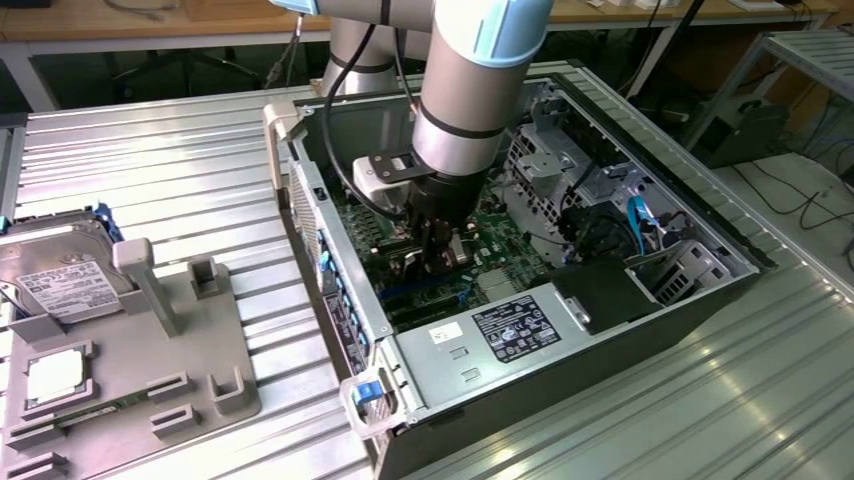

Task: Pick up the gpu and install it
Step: 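Insert the gpu into the slot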

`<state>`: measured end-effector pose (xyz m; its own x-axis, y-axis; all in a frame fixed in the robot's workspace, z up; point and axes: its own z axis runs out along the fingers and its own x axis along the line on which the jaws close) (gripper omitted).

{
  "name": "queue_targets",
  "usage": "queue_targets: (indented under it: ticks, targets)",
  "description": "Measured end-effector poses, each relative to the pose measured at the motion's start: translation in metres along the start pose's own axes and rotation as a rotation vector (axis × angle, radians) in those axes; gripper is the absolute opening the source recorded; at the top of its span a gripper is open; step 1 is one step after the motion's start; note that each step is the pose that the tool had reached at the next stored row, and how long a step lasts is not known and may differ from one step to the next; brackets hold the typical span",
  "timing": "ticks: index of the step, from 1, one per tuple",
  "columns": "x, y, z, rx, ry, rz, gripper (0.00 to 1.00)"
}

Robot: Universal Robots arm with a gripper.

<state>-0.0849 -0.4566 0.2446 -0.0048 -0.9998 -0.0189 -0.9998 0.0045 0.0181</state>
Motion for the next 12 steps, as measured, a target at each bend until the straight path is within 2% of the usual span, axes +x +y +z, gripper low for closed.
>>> queue_targets:
  ticks: [12]
  targets:
    - [-0.0009, -0.0005, -0.0001, -0.0013, 0.0000, -0.007, 0.28]
